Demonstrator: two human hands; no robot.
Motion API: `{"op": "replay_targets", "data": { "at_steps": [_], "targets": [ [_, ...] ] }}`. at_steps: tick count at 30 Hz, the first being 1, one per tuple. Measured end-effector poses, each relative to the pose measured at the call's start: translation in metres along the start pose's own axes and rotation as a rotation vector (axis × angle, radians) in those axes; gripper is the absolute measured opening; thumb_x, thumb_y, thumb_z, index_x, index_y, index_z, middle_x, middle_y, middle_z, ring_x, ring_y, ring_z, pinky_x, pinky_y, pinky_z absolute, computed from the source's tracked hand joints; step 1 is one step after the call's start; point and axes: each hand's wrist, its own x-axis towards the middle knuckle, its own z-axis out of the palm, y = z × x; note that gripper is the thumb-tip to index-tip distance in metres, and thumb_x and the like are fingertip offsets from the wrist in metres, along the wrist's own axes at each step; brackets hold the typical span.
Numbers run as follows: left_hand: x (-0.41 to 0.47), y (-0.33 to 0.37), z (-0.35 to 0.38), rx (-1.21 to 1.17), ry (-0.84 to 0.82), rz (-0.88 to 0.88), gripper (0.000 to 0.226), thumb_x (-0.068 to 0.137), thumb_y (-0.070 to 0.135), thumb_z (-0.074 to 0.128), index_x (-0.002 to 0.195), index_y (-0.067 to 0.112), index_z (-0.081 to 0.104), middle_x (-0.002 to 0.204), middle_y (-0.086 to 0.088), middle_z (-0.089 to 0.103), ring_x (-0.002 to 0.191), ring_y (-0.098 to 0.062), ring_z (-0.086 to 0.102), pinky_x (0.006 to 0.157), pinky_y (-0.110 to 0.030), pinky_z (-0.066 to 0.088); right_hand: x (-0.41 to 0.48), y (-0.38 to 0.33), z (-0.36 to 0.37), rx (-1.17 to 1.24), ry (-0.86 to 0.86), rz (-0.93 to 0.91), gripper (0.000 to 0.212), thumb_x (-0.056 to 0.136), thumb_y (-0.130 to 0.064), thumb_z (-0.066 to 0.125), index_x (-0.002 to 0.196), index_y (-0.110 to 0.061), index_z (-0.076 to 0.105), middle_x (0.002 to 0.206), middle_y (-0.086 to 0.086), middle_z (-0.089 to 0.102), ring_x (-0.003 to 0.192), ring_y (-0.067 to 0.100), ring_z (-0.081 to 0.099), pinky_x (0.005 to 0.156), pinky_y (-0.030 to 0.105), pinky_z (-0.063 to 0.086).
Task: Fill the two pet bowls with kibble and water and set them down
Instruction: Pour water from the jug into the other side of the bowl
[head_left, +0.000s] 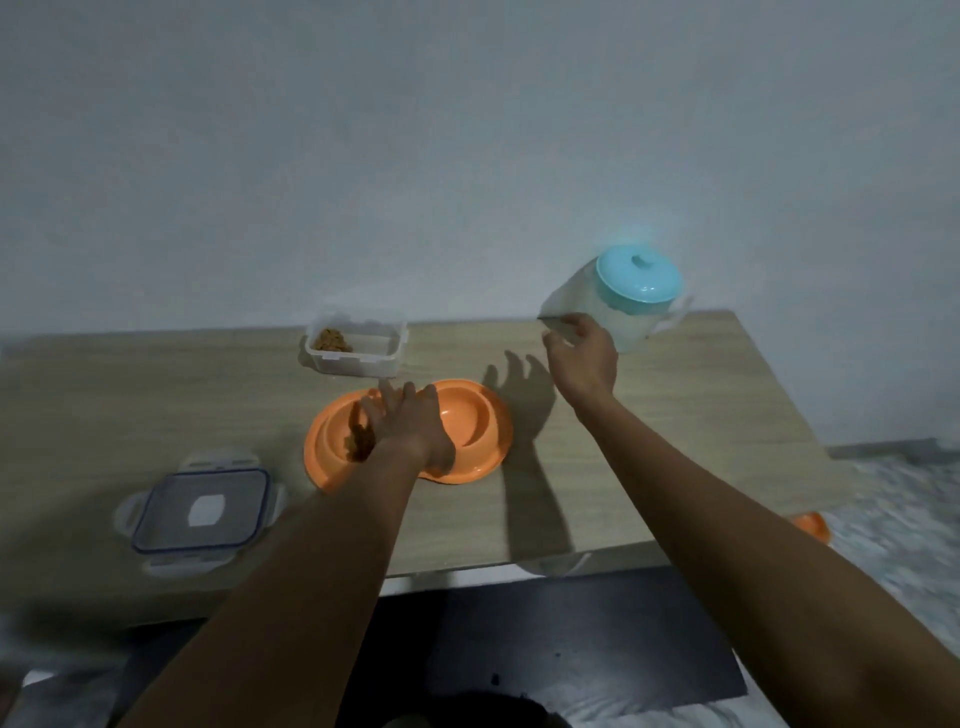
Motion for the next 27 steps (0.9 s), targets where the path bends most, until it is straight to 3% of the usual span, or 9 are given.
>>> {"op": "replay_targets", "data": {
  "at_steps": [3,7,13,17,20,23,25,27],
  "targets": [
    [0.005,0.021,-0.001,-0.037,-0.043,0.008,0.124,0.064,0.040,0.085,0.157,0.012,0.007,0.160,-0.009,0.025,0.149,-0.041,0.006,0.117,-0.062,0.009,0.019,0.004,-0.022,-0.013,0.087,0.011,0.041,0.092,-0.031,0.065,0.131,-0.018,0.064,0.137,0.009,0.062,0.127,0.027,0.056,0.105,0.039,0.046],
    [0.008,0.047,-0.003,0.011,-0.020,0.060,0.122,0.058,0.047,0.088,0.154,0.014,0.020,0.146,-0.008,0.046,0.143,-0.035,0.027,0.113,-0.060,0.017,0.042,0.014,-0.045,-0.017,0.115,0.044,0.044,0.090,-0.030,0.064,0.133,-0.019,0.064,0.136,0.009,0.059,0.126,0.027,0.055,0.105,0.038,0.046],
    [0.010,0.087,0.000,0.018,0.069,0.171,0.114,0.051,0.066,0.083,0.145,0.021,0.038,0.135,-0.005,0.055,0.135,-0.030,0.040,0.111,-0.059,0.018,0.063,0.033,-0.071,-0.027,0.180,0.075,0.041,0.093,-0.027,0.066,0.133,-0.025,0.061,0.131,0.007,0.054,0.120,0.026,0.056,0.098,0.034,0.048],
    [0.014,0.098,0.003,-0.090,0.079,0.254,0.123,0.050,0.070,0.081,0.153,0.029,0.027,0.151,-0.003,0.043,0.148,-0.031,0.020,0.113,-0.060,0.008,0.055,0.050,-0.070,0.005,-0.043,0.032,0.042,0.086,-0.031,0.073,0.127,-0.026,0.063,0.121,0.000,0.063,0.112,0.023,0.062,0.095,0.043,0.055],
    [0.016,0.081,0.001,-0.120,0.103,0.200,0.129,0.047,0.070,0.082,0.154,0.033,0.021,0.160,0.000,0.030,0.150,-0.034,0.009,0.115,-0.060,0.008,0.035,0.068,-0.053,-0.033,-0.245,0.045,0.038,0.084,-0.031,0.077,0.120,-0.022,0.070,0.125,0.003,0.066,0.115,0.022,0.062,0.099,0.041,0.051],
    [0.018,0.050,0.003,-0.135,0.089,0.079,0.136,0.036,0.068,0.083,0.153,0.036,0.022,0.160,-0.001,0.028,0.147,-0.034,0.023,0.113,-0.054,0.025,0.021,0.089,-0.038,-0.119,-0.382,0.079,0.030,0.085,-0.025,0.076,0.115,-0.022,0.075,0.121,0.003,0.073,0.115,0.021,0.065,0.102,0.036,0.050],
    [0.020,0.036,0.007,-0.228,0.049,0.073,0.146,0.027,0.067,0.083,0.154,0.030,0.023,0.158,-0.008,0.032,0.142,-0.032,0.034,0.112,-0.048,0.035,0.019,0.096,-0.035,-0.157,-0.390,0.086,0.026,0.088,-0.020,0.073,0.113,-0.021,0.078,0.119,0.002,0.075,0.115,0.021,0.066,0.101,0.032,0.049],
    [0.020,0.034,0.010,-0.295,0.050,0.079,0.144,0.030,0.059,0.088,0.155,0.024,0.025,0.155,-0.012,0.035,0.140,-0.031,0.038,0.111,-0.042,0.038,0.020,0.098,-0.035,-0.158,-0.374,0.094,0.025,0.089,-0.020,0.071,0.113,-0.022,0.079,0.119,0.002,0.076,0.116,0.020,0.066,0.102,0.031,0.049]
  ]
}}
